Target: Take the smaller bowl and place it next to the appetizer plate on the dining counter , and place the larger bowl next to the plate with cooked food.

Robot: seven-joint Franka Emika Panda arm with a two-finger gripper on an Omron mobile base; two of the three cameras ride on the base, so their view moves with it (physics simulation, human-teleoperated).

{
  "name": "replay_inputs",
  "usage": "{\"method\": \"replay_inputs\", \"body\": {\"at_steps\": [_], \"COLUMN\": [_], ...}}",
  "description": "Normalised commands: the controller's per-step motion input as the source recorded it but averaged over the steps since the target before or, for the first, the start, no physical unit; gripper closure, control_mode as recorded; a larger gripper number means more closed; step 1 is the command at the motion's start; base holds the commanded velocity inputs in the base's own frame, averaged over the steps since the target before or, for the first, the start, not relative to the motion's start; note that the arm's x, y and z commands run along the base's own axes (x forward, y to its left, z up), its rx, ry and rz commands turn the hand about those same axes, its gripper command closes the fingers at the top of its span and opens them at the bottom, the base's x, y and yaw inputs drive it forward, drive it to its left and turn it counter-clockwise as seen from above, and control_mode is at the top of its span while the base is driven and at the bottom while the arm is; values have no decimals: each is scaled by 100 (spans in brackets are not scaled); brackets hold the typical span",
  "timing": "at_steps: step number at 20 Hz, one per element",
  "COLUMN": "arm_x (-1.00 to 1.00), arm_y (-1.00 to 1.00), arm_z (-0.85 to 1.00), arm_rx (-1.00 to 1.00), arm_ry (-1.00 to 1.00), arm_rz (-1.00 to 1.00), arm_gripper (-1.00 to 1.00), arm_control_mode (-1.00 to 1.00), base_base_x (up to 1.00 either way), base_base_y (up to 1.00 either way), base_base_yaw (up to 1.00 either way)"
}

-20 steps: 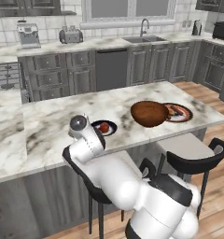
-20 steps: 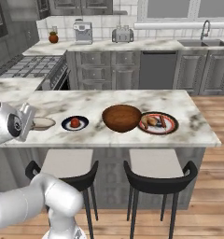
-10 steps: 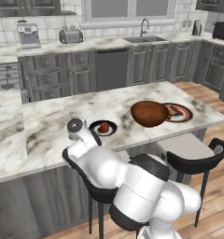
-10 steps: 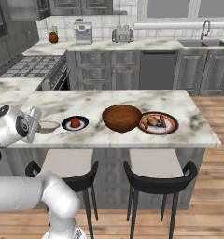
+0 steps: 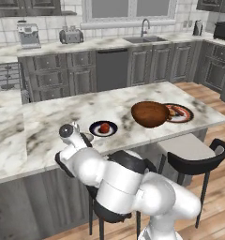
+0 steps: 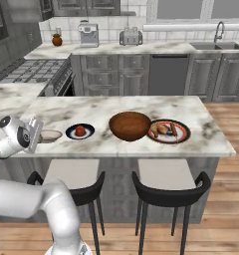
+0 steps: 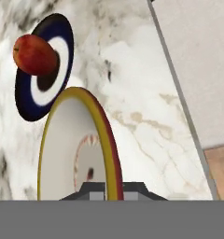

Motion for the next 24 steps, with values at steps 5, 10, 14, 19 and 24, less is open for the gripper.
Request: {"method": "replay_inputs", "body": {"at_steps": [5,10,14,19,24], "arm_x": [53,38,38,22,0], "arm_y": [34,22,3,0,0], "arm_z": [-33,-18,0,-7,-22], "arm_rx": [0,0,1,0,0], "arm_ry": [0,0,0,0,1], "arm_rz": [-9,-9,-10,-10,-6], "arm_gripper": [100,100,100,100,100], "arm_control_mode": [-100,-100,-100,-100,-100], "base_base_x": [0,0,0,0,0], "base_base_y": [0,0,0,0,0], "base_base_yaw": [0,0,0,0,0]}}
